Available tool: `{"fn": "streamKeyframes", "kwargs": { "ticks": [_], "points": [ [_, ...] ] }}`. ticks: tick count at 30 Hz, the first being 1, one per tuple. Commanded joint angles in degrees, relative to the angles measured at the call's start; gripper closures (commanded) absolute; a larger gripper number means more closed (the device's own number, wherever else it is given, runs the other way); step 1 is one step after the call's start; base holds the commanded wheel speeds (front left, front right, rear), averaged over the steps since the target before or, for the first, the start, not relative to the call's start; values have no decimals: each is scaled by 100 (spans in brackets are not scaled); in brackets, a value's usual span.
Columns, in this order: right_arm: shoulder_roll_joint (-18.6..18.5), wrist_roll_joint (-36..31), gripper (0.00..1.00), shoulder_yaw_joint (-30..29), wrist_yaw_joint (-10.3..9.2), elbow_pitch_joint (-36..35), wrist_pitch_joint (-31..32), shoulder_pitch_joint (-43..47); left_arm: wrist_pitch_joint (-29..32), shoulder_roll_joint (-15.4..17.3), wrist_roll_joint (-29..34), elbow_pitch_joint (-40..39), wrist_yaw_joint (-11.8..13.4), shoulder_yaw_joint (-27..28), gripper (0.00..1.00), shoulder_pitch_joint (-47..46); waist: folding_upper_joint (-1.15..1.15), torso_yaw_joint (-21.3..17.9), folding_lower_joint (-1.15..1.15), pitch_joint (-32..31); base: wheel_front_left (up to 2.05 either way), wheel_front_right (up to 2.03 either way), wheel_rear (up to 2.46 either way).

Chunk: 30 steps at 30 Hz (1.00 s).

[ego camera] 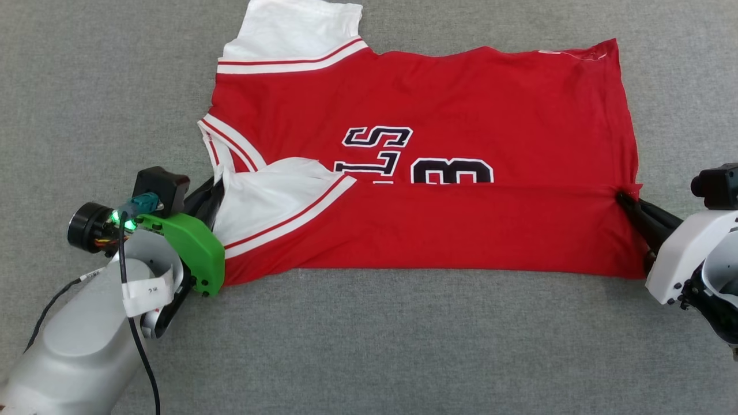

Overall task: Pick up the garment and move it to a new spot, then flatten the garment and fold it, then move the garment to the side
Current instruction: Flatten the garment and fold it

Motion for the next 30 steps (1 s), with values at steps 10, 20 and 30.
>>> {"fn": "streamKeyframes", "kwargs": {
  "ticks": [10,20,30],
  "points": [
    [66,134,0,364,-4,268,-334,-77,-340,-445,-187,1213,-432,-136,0,-69,0,49,0,-293,0,0,0],
    [-126,154,0,205,-4,-108,-635,360,-108,33,-184,570,-457,17,0,-634,0,265,0,-922,0,0,0],
    [-125,54,0,-55,-4,-347,-478,631,2757,408,-1304,-480,-580,-191,0,-1042,0,356,0,-1086,0,0,0]
  ]
}}
